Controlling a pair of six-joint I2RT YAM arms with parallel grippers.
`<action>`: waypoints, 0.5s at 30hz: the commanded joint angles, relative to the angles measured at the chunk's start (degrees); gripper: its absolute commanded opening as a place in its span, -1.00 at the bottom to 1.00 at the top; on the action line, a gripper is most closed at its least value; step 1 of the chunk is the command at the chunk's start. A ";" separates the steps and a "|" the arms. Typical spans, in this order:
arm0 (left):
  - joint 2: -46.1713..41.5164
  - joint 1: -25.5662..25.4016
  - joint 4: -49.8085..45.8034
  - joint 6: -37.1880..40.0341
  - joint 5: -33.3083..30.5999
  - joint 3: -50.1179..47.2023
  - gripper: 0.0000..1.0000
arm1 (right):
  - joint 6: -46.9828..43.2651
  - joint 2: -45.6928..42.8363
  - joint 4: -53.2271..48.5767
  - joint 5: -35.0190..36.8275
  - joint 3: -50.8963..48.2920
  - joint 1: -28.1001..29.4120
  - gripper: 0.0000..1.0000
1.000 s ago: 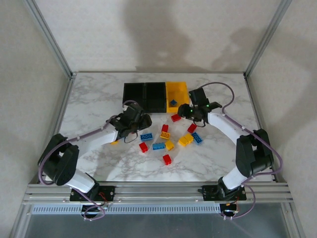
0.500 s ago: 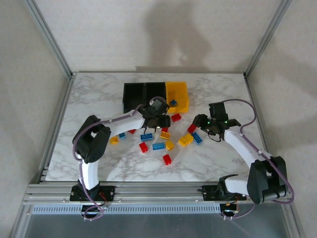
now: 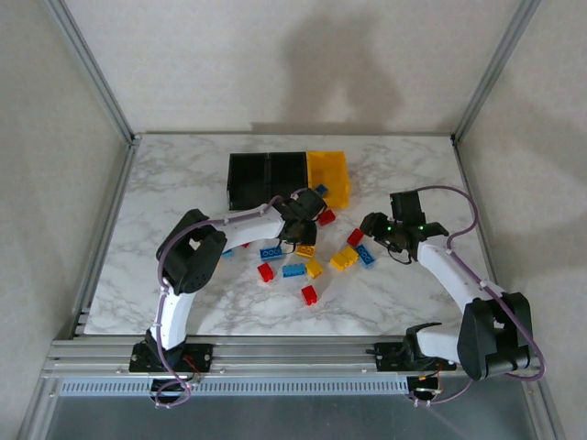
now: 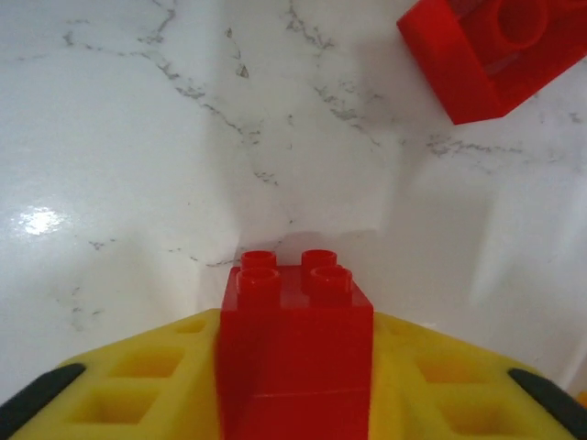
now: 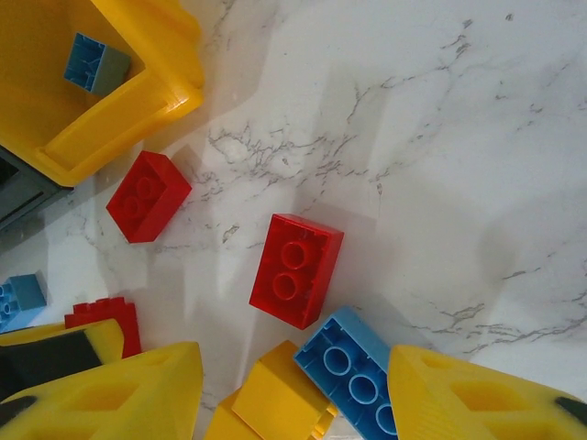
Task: Sort the legos into containers by color
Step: Pick up the lego from the center of the table.
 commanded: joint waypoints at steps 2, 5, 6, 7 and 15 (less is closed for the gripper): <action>-0.16 -0.03 -3.38 1.29 -2.42 2.82 -0.45 | -0.35 0.75 1.14 -2.03 0.20 -0.33 0.10; -2.52 0.77 -3.69 1.32 -2.66 3.01 -0.54 | -1.99 0.12 3.24 -5.49 0.48 -0.26 0.10; -3.52 1.20 -3.39 1.23 -2.57 2.71 -0.54 | -2.73 0.02 4.08 -7.12 0.65 -0.04 0.10; -4.72 1.80 -2.93 1.14 -2.25 2.29 -0.54 | -3.40 0.06 4.81 -8.71 0.90 0.46 0.10; -9.62 7.39 -2.31 2.10 -0.56 2.31 -0.54 | -5.42 1.65 12.65 -19.27 2.74 7.96 0.10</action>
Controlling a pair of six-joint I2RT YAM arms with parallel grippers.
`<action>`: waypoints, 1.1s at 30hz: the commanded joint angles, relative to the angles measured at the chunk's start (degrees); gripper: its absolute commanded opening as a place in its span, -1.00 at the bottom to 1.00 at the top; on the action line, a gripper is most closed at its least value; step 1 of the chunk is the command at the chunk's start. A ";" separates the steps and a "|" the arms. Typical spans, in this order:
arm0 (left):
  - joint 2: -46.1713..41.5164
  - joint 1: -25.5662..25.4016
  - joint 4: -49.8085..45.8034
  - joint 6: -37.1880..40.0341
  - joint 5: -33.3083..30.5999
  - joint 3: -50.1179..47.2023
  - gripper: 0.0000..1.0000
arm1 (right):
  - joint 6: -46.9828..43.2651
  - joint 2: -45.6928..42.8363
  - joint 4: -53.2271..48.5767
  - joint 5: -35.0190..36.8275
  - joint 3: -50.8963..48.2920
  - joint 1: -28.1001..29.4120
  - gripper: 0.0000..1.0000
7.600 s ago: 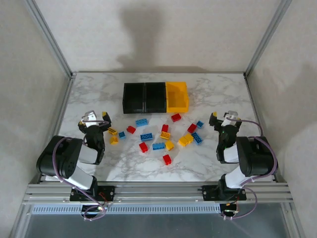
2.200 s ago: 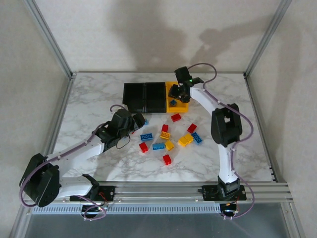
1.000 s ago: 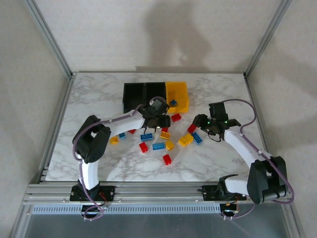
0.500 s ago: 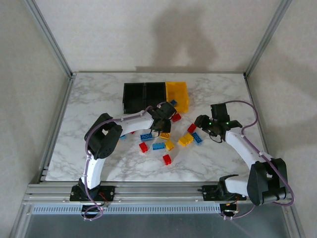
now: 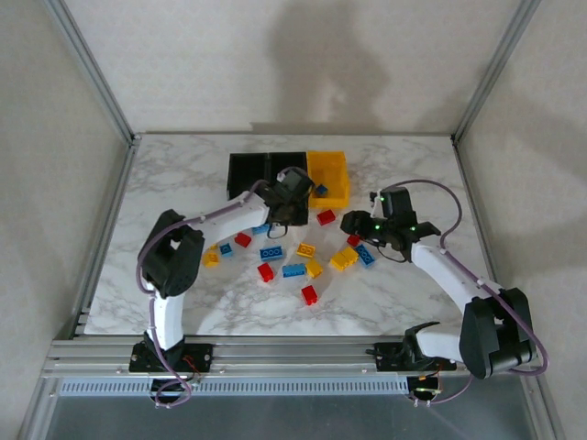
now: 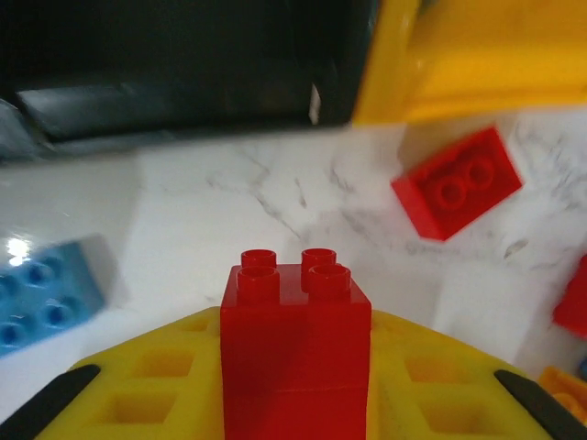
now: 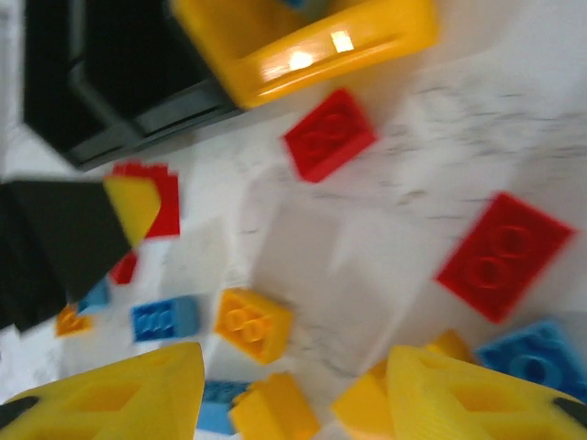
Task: Sort the legos into containers by color
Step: Pick up the lego from the center of the table, then place the lego in the container.
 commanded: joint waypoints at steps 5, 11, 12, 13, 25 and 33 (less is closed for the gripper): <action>-0.01 5.55 -2.21 1.78 0.34 4.84 -0.53 | 0.21 2.37 7.31 -5.71 3.77 3.40 0.11; 8.67 7.09 -6.72 2.52 -2.96 18.88 -0.53 | 0.40 3.56 6.40 -3.80 4.43 3.64 0.11; 10.75 7.14 -8.37 2.75 -3.76 21.94 -0.53 | 0.64 3.41 6.46 -3.44 4.11 3.67 0.10; 12.53 7.23 -9.51 3.18 -4.03 24.57 -0.53 | 0.88 3.14 6.79 -3.30 3.74 3.63 0.11; 21.89 7.66 -13.86 2.11 -5.55 33.77 -0.51 | 0.80 1.88 6.29 -2.00 3.17 3.63 0.11; 23.14 7.45 -12.60 1.67 -6.06 32.61 -0.41 | 0.83 1.35 6.19 -1.25 2.65 3.63 0.11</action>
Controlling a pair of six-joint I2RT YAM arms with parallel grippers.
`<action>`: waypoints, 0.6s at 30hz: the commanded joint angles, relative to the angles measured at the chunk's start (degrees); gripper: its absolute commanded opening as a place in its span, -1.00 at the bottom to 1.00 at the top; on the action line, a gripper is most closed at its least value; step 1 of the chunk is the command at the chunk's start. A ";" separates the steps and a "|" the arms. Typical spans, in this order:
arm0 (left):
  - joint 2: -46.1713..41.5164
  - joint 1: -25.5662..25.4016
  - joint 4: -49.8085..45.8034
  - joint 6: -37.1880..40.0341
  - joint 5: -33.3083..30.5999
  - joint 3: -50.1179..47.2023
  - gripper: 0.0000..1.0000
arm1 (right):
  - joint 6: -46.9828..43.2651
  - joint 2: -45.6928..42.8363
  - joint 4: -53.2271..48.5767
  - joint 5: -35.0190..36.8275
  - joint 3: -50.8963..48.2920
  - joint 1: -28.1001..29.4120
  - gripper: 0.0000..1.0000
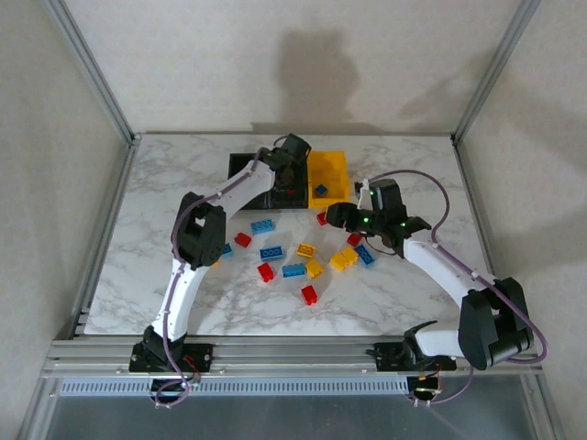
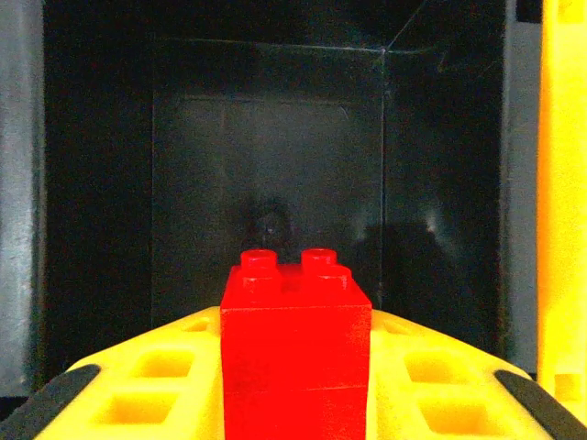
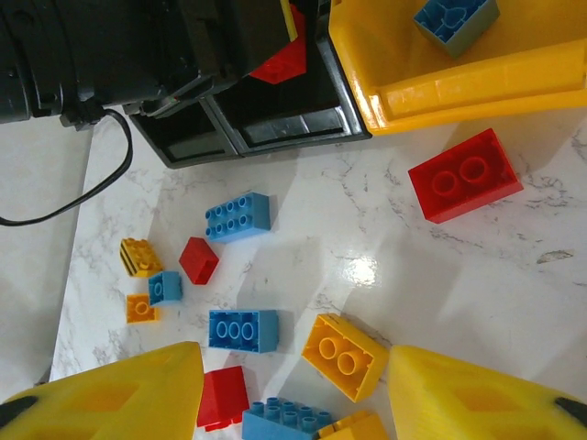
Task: Sort the legos into containers by color
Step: Place the lego in the container.
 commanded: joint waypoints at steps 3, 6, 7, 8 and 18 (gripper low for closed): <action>0.43 0.13 -1.96 -0.65 -1.66 0.76 -0.29 | 0.05 -1.57 0.21 1.20 -0.51 0.32 0.11; 0.27 0.13 -2.02 -0.68 -1.40 0.86 -0.18 | -0.03 -1.44 -0.04 1.51 -0.18 0.34 0.11; 0.13 0.11 -2.10 -0.67 -1.44 0.94 -0.13 | -0.03 -1.30 -0.04 1.47 -0.05 0.27 0.11; -0.07 0.13 -2.11 -0.67 -1.48 0.82 -0.09 | -0.11 -1.29 -0.10 1.50 -0.04 0.35 0.11; -5.64 -0.38 -1.67 -0.54 -0.69 -1.44 -0.07 | -0.59 -1.01 -0.27 1.74 1.44 0.30 0.12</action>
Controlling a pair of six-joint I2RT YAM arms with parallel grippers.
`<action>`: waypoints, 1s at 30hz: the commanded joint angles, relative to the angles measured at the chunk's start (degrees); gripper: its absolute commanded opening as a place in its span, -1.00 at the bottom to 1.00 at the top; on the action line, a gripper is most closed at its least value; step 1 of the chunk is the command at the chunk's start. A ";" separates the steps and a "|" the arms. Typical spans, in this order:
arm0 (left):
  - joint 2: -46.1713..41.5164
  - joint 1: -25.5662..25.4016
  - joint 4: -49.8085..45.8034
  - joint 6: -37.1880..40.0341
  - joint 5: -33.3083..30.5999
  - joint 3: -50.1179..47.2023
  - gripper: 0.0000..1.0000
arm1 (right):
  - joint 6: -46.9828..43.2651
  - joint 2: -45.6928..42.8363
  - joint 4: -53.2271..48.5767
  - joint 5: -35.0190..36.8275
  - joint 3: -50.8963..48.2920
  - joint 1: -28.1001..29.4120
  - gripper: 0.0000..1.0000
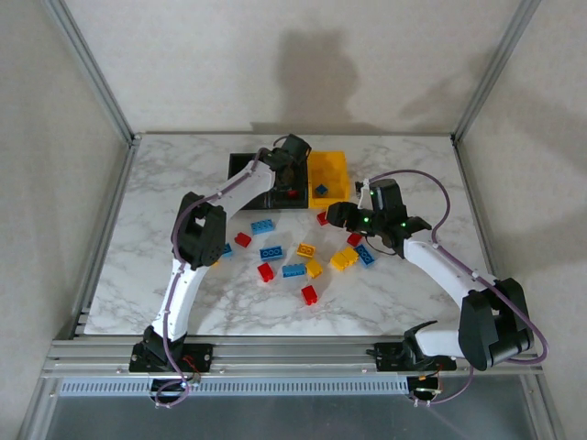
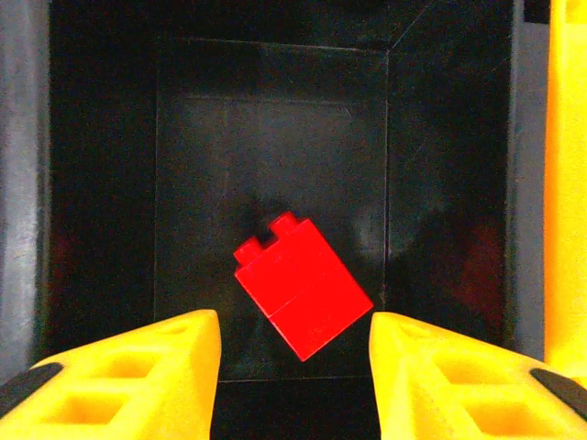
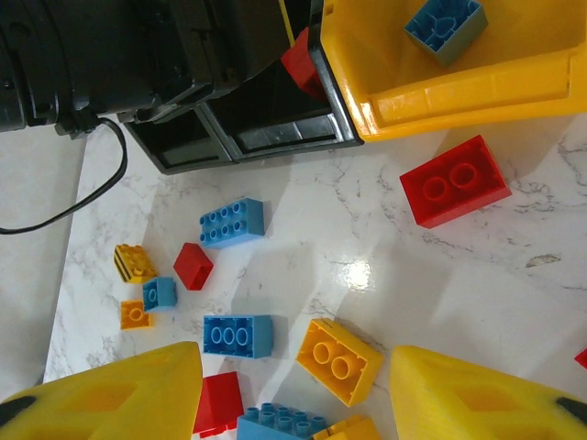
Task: Sort the legos into containers by color
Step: Place the lego in the container, then pick up the lego from the center of the table.
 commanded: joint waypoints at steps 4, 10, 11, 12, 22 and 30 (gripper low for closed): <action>-11.12 -0.68 0.55 -0.48 1.20 -6.27 -0.06 | -1.50 -0.39 -0.92 0.62 2.65 0.29 0.14; -26.65 -0.86 6.32 -2.76 3.88 -24.69 -0.06 | -3.33 0.69 -1.13 -0.03 4.01 0.82 0.18; -29.43 -0.90 7.23 -3.30 3.81 -28.31 -0.05 | -3.95 1.21 -1.51 0.16 4.60 1.13 0.18; -31.85 -0.86 7.89 -3.98 3.61 -31.67 -0.05 | -4.47 1.74 -1.87 0.26 5.15 1.62 0.18; -44.68 -0.86 12.41 -9.56 1.72 -51.72 0.05 | -5.16 4.23 1.77 0.98 5.34 6.05 0.40; -43.42 -0.99 13.03 -11.01 1.68 -54.01 0.07 | -6.09 4.60 1.62 3.06 4.89 9.24 0.39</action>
